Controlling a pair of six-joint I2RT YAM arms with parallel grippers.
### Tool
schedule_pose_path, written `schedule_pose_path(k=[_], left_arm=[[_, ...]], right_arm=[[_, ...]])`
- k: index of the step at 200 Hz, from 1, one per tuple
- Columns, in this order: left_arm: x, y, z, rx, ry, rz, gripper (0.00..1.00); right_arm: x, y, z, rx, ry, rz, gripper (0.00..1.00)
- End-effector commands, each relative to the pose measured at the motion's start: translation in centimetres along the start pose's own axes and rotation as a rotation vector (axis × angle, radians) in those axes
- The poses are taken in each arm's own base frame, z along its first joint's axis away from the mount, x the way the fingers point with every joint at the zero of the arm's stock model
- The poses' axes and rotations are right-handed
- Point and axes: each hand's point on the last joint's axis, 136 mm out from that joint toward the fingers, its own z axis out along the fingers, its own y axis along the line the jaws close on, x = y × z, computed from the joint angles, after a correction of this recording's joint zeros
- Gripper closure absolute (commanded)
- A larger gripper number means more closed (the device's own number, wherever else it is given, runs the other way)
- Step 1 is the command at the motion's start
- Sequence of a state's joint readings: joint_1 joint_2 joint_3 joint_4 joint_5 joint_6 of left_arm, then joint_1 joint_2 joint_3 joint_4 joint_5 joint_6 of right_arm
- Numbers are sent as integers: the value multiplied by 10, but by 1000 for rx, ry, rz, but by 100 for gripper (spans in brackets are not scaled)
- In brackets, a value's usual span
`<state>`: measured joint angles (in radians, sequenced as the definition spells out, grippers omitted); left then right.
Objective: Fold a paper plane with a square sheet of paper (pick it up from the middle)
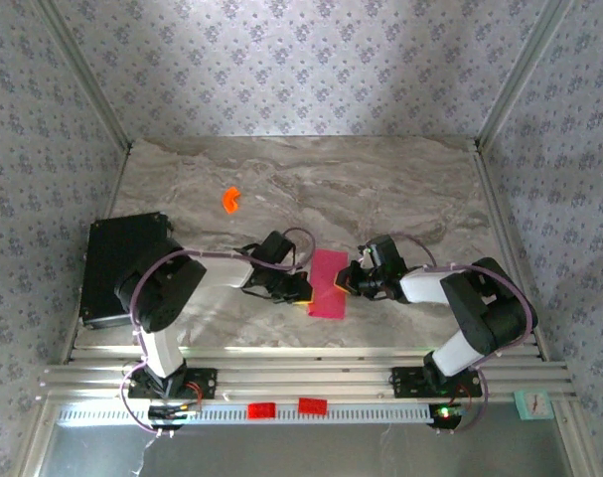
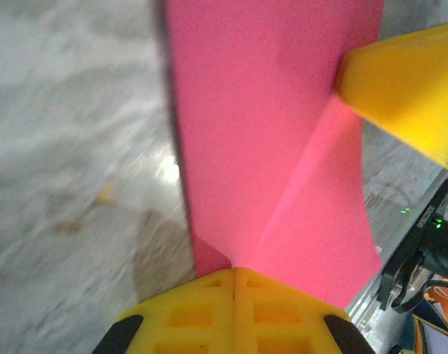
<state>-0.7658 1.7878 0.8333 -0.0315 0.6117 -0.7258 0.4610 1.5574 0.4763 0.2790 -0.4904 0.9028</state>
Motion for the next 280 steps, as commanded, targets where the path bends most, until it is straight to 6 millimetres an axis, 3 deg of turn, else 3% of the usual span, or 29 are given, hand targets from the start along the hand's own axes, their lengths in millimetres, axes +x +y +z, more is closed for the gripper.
schedule_pose_path(k=[1, 23, 63, 100, 117, 149, 188, 214, 247, 280], left_arm=[[36, 33, -8, -120, 77, -43, 95], [32, 19, -18, -86, 43, 6, 95], [-1, -29, -35, 21, -64, 49, 95], [-19, -57, -18, 118, -35, 38, 94], [-15, -52, -3, 100, 11, 26, 94], [3, -22, 14, 32, 77, -15, 94], [38, 26, 8, -116, 121, 12, 95], [59, 41, 0, -156, 122, 35, 95], [69, 33, -10, -180, 97, 108, 95], [43, -1, -25, -128, -17, 128, 95]], right_arm=[[46, -87, -6, 311, 101, 146, 100], [44, -86, -6, 309, 101, 143, 100], [44, -84, -5, 306, 103, 143, 100], [43, -83, -6, 306, 101, 141, 100], [43, -84, -6, 310, 100, 141, 100], [45, -85, -7, 312, 101, 141, 100], [46, -90, -11, 326, 87, 140, 100], [45, -89, -10, 320, 85, 135, 100], [46, -90, -9, 321, 90, 131, 100], [47, -90, -9, 315, 96, 131, 100]])
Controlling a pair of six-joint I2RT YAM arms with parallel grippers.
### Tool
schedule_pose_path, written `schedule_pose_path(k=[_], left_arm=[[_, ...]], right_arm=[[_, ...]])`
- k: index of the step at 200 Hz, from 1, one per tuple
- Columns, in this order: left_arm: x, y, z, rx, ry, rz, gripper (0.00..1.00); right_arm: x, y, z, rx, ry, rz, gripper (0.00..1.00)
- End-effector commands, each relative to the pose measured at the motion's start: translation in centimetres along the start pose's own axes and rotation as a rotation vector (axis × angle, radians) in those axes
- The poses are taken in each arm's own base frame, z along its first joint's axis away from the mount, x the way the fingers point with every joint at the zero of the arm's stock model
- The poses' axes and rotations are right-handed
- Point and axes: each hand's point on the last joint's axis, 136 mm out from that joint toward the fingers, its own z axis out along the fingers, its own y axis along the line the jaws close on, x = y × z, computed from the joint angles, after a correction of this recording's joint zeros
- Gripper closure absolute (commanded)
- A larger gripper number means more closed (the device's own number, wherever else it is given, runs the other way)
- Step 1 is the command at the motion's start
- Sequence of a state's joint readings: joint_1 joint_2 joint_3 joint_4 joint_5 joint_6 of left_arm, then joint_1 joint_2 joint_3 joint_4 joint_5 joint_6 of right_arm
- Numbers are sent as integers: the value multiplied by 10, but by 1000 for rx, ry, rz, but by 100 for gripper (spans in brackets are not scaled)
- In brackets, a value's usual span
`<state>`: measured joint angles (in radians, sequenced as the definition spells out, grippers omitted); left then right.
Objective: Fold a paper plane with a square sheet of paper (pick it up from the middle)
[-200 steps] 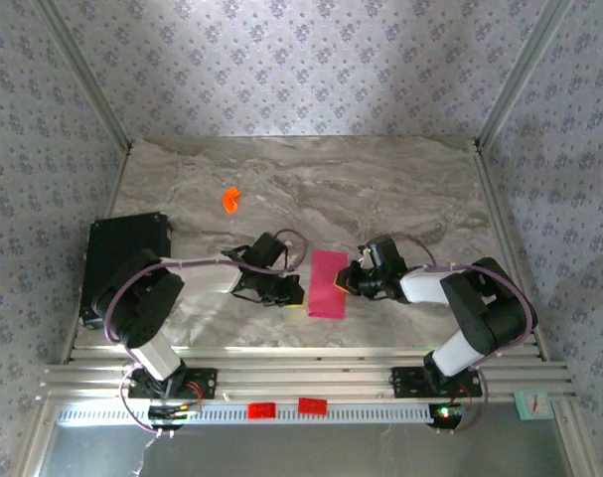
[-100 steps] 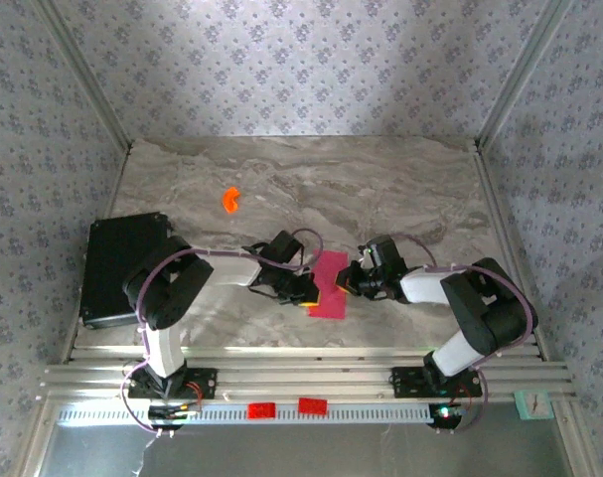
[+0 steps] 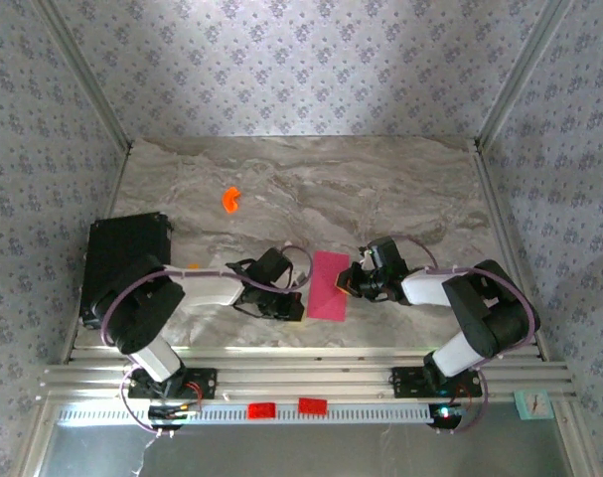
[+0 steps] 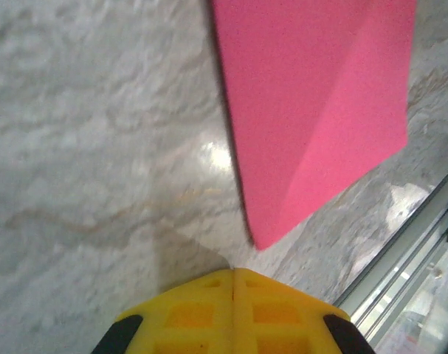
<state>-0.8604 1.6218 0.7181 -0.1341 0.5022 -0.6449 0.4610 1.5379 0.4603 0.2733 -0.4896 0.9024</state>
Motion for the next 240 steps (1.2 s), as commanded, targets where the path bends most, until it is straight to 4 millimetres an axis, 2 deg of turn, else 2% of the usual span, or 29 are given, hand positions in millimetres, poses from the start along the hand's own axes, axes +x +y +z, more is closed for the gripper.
schedule_pose_path(k=[1, 29, 61, 82, 118, 148, 176, 200, 240], left_arm=[[-9, -9, -14, -20, -47, 2, 95], [-36, -40, -18, 70, -97, 12, 94], [-46, -52, 3, 140, -42, -2, 92], [-37, -37, 17, 110, 2, -32, 92], [-3, -6, 26, 51, 78, -55, 92], [22, 18, 17, -44, 118, -15, 92], [32, 24, 7, -81, 111, 41, 92], [26, 18, -5, -128, 63, 123, 91], [-5, 3, -30, -161, -83, 145, 92]], right_arm=[[44, -88, -6, 313, 95, 130, 100], [44, -87, -5, 312, 97, 131, 100], [43, -86, -5, 310, 99, 129, 100], [44, -86, -6, 312, 98, 128, 100], [44, -88, -8, 321, 96, 131, 100], [45, -90, -8, 325, 93, 136, 100], [45, -90, -7, 328, 96, 136, 100], [44, -89, -6, 332, 104, 131, 100], [37, -79, -4, 329, 111, 84, 100]])
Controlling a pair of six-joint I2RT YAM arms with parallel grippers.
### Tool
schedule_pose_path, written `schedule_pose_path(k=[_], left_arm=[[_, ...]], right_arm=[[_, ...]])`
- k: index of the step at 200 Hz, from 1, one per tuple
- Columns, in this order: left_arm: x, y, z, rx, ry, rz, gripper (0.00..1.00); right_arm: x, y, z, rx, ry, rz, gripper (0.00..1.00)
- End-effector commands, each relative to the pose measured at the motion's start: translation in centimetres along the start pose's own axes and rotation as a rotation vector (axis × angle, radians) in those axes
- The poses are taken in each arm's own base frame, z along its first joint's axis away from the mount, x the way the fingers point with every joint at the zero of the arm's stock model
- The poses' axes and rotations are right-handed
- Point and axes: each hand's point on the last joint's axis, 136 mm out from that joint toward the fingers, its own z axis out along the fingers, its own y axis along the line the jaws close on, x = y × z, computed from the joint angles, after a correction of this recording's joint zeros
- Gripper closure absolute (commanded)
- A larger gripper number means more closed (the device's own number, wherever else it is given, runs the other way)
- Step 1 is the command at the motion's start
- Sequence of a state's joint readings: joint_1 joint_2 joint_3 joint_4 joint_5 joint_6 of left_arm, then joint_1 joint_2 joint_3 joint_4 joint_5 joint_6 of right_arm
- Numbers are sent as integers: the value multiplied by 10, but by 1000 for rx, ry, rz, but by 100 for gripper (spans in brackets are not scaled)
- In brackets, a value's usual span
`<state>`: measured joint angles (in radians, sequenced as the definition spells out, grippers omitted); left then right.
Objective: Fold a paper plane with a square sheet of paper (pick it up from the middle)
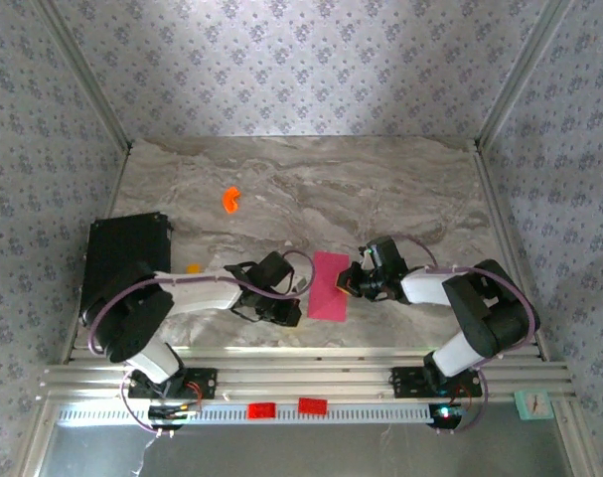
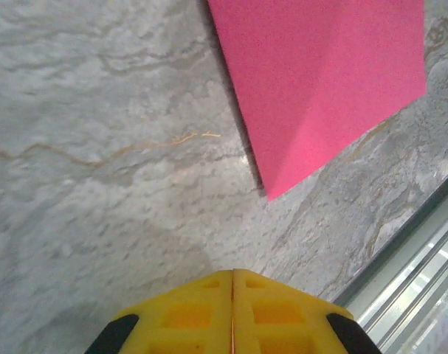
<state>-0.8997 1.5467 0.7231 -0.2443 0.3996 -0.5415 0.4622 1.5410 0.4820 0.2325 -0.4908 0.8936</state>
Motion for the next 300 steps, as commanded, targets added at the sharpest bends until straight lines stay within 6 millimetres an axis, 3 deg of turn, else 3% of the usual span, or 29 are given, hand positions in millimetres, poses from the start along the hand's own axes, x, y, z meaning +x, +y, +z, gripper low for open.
schedule_pose_path(k=[1, 19, 40, 73, 120, 173, 211, 238, 266, 300], left_arm=[[-15, 3, -18, -70, -70, 19, 92], [-35, -6, -26, -17, -132, -29, 91], [-59, -32, -28, 131, -157, -58, 89], [-72, -67, -9, 267, -89, -45, 88], [-42, -47, 27, 209, 53, -56, 88], [11, -17, 33, 39, 209, 52, 88], [24, -9, 31, 32, 213, 35, 88], [12, -22, 18, 70, 145, 57, 88], [-21, -43, 1, 147, 11, 43, 88], [-57, -56, 5, 236, -45, -34, 88]], right_arm=[[36, -79, -3, 313, 97, 84, 100], [33, -75, -2, 318, 102, 69, 100], [31, -74, -2, 323, 98, 71, 100], [33, -78, -2, 325, 92, 89, 100], [38, -84, -4, 333, 90, 102, 100], [36, -83, -3, 323, 83, 99, 100], [34, -79, -1, 308, 85, 88, 100], [31, -74, 1, 295, 92, 71, 100], [29, -71, 3, 294, 94, 68, 100], [32, -75, 3, 306, 98, 77, 100]])
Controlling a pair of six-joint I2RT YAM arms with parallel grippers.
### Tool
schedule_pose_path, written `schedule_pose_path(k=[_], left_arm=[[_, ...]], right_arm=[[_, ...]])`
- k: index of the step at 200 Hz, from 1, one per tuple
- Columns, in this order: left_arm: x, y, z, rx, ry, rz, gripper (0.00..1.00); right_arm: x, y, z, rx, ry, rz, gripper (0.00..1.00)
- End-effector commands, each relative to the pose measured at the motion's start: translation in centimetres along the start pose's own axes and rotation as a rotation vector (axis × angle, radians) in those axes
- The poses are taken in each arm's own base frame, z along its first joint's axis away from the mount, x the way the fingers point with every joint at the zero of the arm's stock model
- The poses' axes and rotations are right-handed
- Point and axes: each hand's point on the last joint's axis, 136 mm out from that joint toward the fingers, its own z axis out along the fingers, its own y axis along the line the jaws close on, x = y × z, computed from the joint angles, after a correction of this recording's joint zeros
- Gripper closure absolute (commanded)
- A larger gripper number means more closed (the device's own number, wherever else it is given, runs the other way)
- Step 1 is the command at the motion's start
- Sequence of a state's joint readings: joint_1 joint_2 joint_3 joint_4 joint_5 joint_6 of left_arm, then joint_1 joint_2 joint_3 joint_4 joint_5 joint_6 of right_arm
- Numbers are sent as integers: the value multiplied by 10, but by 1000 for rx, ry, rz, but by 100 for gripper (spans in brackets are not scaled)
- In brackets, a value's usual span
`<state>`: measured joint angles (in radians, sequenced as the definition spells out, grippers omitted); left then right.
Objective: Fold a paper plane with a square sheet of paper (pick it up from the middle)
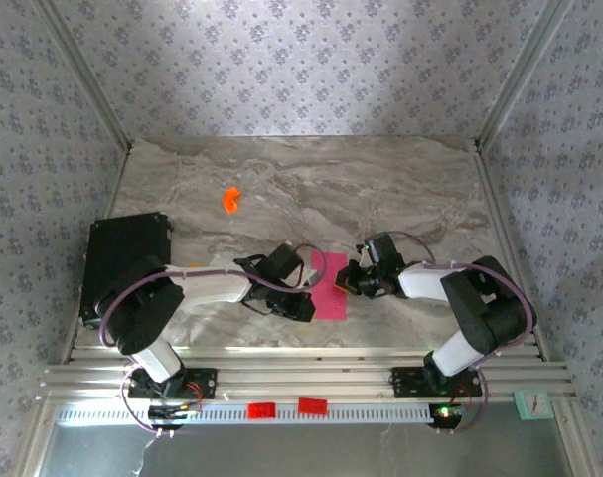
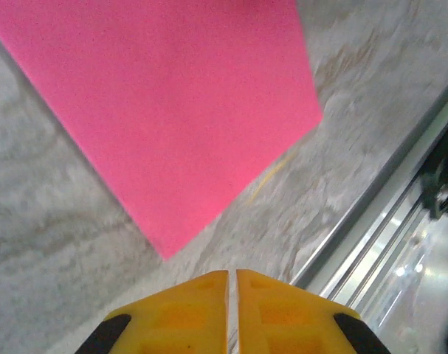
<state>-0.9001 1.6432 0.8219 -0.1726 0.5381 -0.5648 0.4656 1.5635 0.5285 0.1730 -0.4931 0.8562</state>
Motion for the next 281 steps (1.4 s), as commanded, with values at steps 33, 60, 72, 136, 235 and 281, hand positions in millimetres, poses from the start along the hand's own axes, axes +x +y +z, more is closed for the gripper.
schedule_pose_path(k=[33, 60, 72, 136, 235, 281], left_arm=[[-30, -3, 18, 40, -2, -79, 88], [-8, 14, 29, 14, 67, -100, 88], [2, 19, 29, 2, 84, -103, 89], [42, 33, 16, -51, 126, -53, 88], [-60, 25, -56, 1, -231, -157, 87], [-125, 35, -61, 53, -263, -247, 83]], right_arm=[[35, -78, 2, 287, 76, 108, 100], [34, -78, 2, 286, 72, 110, 100], [35, -77, 2, 285, 73, 109, 100], [32, -77, 2, 284, 76, 108, 100], [-14, 12, -7, 159, 41, -89, 98], [2, 9, -56, 164, -55, -30, 71]])
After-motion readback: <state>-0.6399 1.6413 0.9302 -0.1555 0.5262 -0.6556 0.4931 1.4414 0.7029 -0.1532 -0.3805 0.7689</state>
